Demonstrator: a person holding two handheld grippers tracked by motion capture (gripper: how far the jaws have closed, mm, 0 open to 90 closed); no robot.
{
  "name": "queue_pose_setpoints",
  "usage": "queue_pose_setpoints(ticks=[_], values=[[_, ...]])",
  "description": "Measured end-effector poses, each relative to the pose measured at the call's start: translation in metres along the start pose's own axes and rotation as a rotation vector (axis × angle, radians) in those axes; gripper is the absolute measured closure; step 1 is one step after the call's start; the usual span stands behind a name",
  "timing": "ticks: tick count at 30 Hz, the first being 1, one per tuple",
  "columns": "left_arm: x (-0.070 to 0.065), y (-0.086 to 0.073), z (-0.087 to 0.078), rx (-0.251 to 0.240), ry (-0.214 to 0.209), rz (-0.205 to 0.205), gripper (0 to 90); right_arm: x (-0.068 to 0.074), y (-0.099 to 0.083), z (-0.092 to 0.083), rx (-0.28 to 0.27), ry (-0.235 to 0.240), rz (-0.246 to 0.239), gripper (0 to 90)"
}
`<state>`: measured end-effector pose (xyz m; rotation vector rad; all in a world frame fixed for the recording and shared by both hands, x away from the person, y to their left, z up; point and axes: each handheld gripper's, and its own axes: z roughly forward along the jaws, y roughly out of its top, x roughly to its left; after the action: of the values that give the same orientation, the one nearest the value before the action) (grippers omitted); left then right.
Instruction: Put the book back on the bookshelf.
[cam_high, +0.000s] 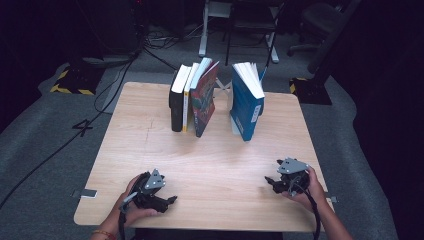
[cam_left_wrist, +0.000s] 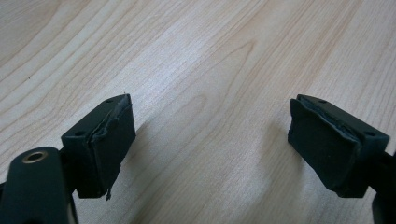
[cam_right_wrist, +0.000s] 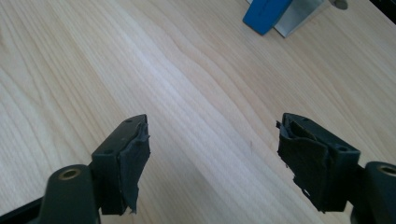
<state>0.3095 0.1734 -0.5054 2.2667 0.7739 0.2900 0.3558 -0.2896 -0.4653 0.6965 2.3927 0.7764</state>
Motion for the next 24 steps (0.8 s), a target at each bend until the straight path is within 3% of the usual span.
queue_pose_setpoints(ticks=[7, 9, 13, 20, 24], values=[[0.000, 0.000, 0.000, 0.000, 0.000, 0.000, 14.9, 0.001, -0.020, -0.006, -0.006, 0.007, 0.016, 24.6], [0.000, 0.000, 0.000, 0.000, 0.001, -0.001, 14.9, 0.000, -0.033, -0.011, -0.013, 0.037, 0.052, 27.3], [0.000, 0.000, 0.000, 0.000, 0.003, -0.002, 14.9, -0.001, -0.043, -0.015, -0.030, 0.047, 0.075, 26.5], [0.000, 0.000, 0.000, 0.000, 0.004, -0.004, 14.9, -0.003, -0.072, -0.019, -0.048, 0.080, 0.159, 25.4], [0.000, 0.000, 0.000, 0.000, 0.005, -0.004, 14.9, -0.005, -0.086, -0.023, -0.080, 0.099, 0.238, 23.4]])
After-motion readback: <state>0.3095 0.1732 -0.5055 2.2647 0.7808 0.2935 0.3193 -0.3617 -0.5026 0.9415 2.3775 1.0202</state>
